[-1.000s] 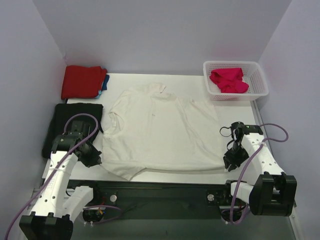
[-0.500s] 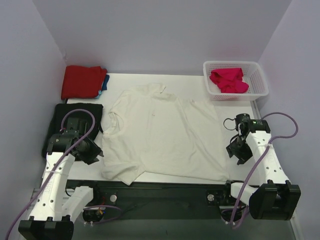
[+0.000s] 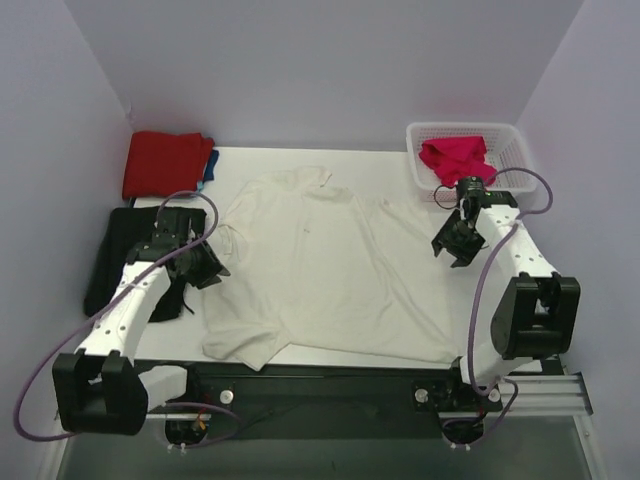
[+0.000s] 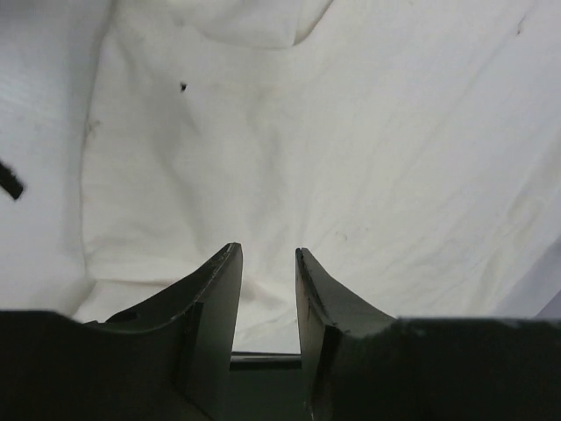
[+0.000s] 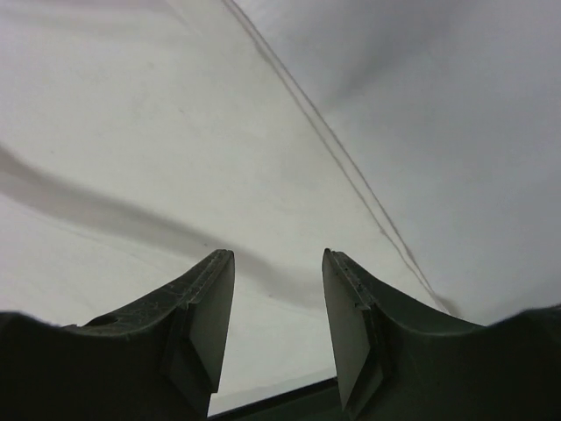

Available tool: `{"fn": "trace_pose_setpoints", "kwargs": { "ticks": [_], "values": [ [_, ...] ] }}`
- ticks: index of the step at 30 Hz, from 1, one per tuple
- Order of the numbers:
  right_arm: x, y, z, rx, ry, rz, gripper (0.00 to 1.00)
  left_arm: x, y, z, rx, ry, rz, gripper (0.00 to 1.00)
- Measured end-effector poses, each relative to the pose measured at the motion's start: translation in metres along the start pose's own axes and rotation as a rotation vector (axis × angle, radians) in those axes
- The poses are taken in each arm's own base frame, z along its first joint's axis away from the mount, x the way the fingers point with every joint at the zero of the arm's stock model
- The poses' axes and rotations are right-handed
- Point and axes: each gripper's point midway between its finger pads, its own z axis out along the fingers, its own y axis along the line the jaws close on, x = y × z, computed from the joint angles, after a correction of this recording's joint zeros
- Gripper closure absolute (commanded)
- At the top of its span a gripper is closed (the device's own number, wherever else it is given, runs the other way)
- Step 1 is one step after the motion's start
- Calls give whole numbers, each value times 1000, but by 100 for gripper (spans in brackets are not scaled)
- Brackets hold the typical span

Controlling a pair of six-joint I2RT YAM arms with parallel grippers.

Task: Fold and stack the t-shirts
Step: Flatten out the tshirt

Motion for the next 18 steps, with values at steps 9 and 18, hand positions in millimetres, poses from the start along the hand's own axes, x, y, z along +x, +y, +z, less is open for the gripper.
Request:
{"fn": "trace_pose_setpoints", "kwargs": {
  "ticks": [9, 18],
  "values": [
    [-40, 87, 30, -118, 9, -175, 58, -56, -46, 76, 60, -27, 132, 60],
    [-50, 143, 64, -152, 5, -308, 60, -85, -102, 141, 117, -41, 254, 61]
  ]
}}
